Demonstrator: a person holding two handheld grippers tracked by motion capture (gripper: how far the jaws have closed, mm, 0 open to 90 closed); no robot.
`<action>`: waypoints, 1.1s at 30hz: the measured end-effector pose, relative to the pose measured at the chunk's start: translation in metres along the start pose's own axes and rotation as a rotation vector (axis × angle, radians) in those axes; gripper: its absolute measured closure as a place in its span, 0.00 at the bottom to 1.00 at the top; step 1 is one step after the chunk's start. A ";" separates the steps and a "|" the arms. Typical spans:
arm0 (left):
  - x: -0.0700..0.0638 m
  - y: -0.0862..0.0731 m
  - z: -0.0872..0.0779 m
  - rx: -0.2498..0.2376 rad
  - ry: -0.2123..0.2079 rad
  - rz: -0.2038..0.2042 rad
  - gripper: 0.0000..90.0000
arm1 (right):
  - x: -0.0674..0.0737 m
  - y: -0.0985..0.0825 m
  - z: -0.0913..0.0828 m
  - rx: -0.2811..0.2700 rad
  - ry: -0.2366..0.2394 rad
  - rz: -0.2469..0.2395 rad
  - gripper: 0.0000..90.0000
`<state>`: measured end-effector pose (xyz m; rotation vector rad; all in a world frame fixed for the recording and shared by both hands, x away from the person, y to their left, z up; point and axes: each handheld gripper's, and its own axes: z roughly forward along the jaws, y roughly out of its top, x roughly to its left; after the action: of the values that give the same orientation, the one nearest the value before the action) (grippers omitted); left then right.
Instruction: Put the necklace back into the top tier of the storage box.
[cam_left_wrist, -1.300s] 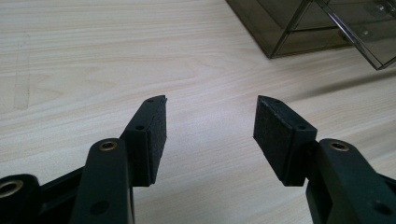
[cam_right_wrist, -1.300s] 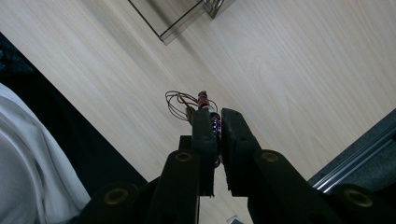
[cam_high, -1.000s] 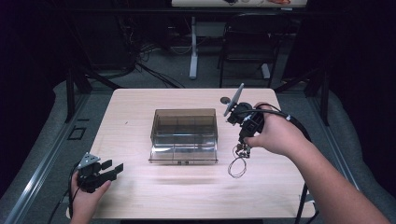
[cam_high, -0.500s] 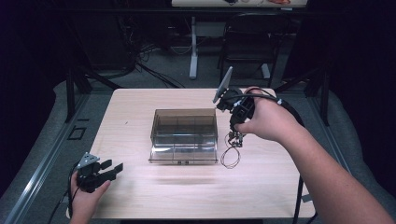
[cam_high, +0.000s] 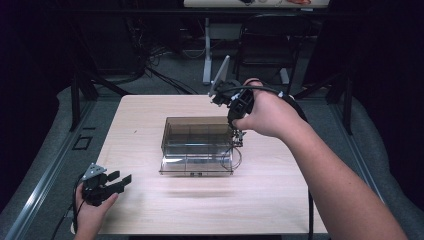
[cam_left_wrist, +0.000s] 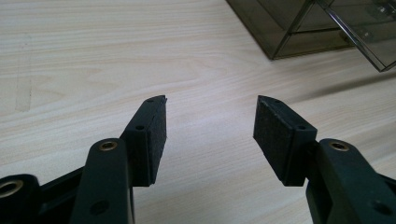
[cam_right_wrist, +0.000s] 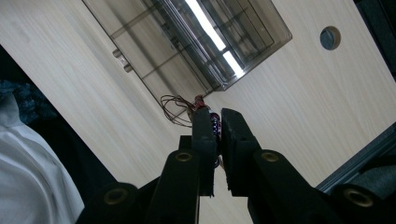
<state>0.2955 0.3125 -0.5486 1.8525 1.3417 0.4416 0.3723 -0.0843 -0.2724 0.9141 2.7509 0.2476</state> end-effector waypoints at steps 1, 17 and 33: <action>0.000 0.000 0.000 -0.005 0.000 -0.001 0.50 | 0.001 0.003 -0.001 -0.001 -0.003 -0.005 0.94; 0.003 -0.007 -0.010 -0.024 0.025 -0.024 0.50 | 0.021 0.047 0.006 -0.016 0.007 -0.076 0.94; 0.003 -0.005 -0.009 -0.023 0.020 -0.016 0.50 | 0.034 0.074 0.017 -0.048 0.019 -0.093 0.94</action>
<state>0.2876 0.3191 -0.5475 1.8214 1.3584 0.4659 0.3925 -0.0039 -0.2773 0.7731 2.7829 0.3055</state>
